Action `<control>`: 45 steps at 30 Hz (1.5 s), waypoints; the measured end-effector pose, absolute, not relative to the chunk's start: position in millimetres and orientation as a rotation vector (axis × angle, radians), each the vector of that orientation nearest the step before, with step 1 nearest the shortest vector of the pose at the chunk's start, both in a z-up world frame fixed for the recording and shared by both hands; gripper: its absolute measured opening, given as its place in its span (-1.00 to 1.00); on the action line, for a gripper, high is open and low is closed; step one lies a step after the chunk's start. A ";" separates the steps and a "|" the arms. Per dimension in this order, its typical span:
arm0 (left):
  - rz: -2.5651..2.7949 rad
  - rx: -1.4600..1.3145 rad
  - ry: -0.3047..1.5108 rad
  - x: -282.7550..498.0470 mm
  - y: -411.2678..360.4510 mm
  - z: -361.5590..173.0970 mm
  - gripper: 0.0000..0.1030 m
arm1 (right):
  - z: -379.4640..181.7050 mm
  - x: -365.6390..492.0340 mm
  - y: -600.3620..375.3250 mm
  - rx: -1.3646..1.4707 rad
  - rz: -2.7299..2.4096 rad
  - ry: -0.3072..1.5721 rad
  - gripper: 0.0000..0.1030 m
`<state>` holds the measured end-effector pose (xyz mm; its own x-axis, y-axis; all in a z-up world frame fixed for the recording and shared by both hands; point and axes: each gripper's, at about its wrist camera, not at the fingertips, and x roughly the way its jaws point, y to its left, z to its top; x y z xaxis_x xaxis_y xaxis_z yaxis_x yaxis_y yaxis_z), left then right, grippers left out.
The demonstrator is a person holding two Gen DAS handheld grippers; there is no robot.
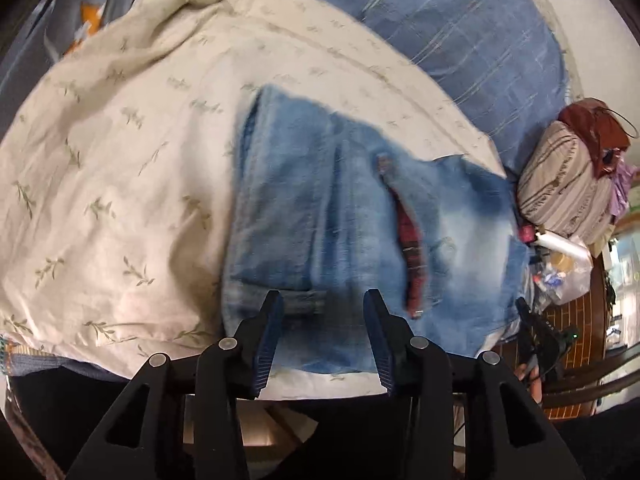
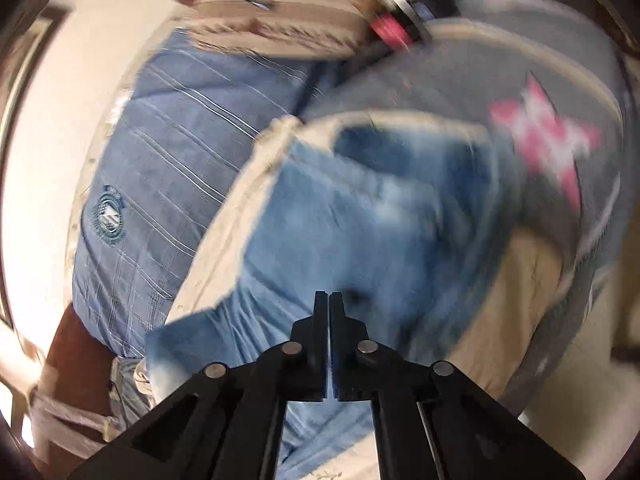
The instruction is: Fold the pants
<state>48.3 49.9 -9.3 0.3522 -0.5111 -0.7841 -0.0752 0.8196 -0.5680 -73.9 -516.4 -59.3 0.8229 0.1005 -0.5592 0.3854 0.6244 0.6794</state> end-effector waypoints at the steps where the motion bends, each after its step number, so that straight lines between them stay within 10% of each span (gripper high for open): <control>1: -0.303 -0.561 1.177 47.5 47.4 -4.0 -0.22 | -51.1 -77.2 -520.0 0.873 -0.180 0.579 -0.97; 7: -0.316 -0.492 1.189 40.7 30.5 -7.2 -0.16 | -59.6 -91.9 -529.1 0.935 -0.194 0.615 -0.12; 13: -0.319 -0.462 1.250 38.8 12.2 -19.3 -0.18 | -83.0 -77.8 -524.4 0.917 -0.235 0.637 -0.15; 14: -0.317 -0.459 1.248 39.8 11.3 -15.3 -0.32 | -80.8 -73.1 -524.5 0.889 -0.230 0.639 -0.29; 15: -0.321 -0.468 1.232 39.7 12.1 -9.1 -0.43 | -78.3 -71.1 -526.1 0.882 -0.217 0.639 -0.94; 21: -0.284 -0.459 1.258 47.5 12.4 -16.7 -0.53 | -35.3 -101.9 -556.3 0.773 -0.275 0.486 -0.94; 25: -0.301 -0.424 1.329 49.8 1.3 -38.1 -0.67 | -93.0 -94.0 -575.0 0.765 -0.386 0.716 -0.91; 31: -0.410 -0.357 1.202 44.5 21.2 9.8 -0.65 | -52.0 -126.2 -577.3 0.763 -0.501 0.552 -0.42; 35: -0.280 -0.441 1.111 68.4 51.8 23.1 -0.06 | -21.0 -92.9 -572.7 0.672 -0.351 0.540 0.23; 45: -0.238 -0.640 1.248 114.3 59.2 -17.0 -0.09 | -45.3 44.8 -578.5 0.544 -0.275 0.779 0.15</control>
